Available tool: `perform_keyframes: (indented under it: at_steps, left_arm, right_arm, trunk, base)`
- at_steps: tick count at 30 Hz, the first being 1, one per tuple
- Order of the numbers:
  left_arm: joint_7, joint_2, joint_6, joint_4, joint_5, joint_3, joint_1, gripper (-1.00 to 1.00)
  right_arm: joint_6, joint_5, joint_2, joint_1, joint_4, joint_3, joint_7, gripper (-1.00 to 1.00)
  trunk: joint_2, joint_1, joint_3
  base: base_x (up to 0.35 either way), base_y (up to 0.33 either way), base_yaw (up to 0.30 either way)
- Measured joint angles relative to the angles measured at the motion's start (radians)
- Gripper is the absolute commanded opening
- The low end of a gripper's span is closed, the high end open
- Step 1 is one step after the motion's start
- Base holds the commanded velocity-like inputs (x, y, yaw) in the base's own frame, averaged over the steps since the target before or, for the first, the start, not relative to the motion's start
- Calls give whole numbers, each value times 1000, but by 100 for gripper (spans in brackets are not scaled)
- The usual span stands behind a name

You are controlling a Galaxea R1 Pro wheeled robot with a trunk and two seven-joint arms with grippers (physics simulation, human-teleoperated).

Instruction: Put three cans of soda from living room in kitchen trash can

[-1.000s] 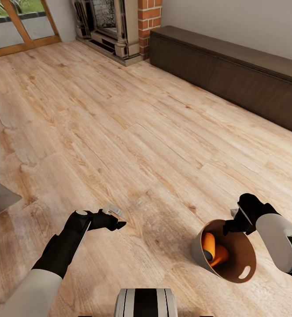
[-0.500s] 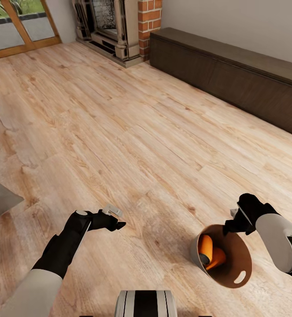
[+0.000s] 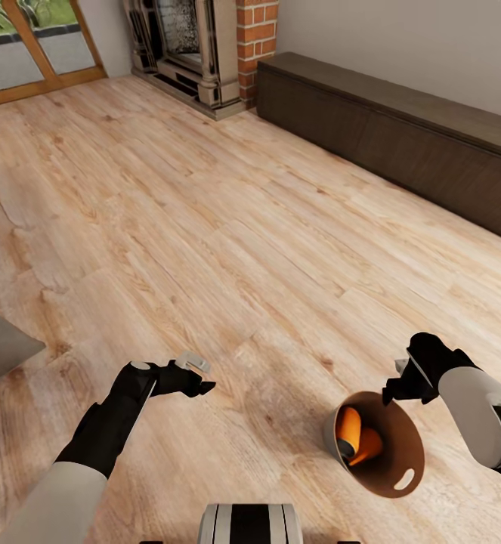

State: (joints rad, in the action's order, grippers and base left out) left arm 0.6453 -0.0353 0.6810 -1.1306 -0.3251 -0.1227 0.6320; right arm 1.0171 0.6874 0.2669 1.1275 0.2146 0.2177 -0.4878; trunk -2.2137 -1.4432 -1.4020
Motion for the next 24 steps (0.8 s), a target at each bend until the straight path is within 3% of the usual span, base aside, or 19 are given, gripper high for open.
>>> perform_keyframes:
  at_steps: [13,24]
  left_arm:
    - [1,0,2,-1,1,0,0,100]
    - [-1,0,14,-1,1,0,0,100]
  right_arm:
    - [-57,-1,-3,-15,-13,1,0,100]
    - [-165,-8,0,-101,-14,7,5,100]
  trunk:
    - [91,50,41]
    - [168,92,75]
  base:
    - [0,0,0]
    - [0,0,0]
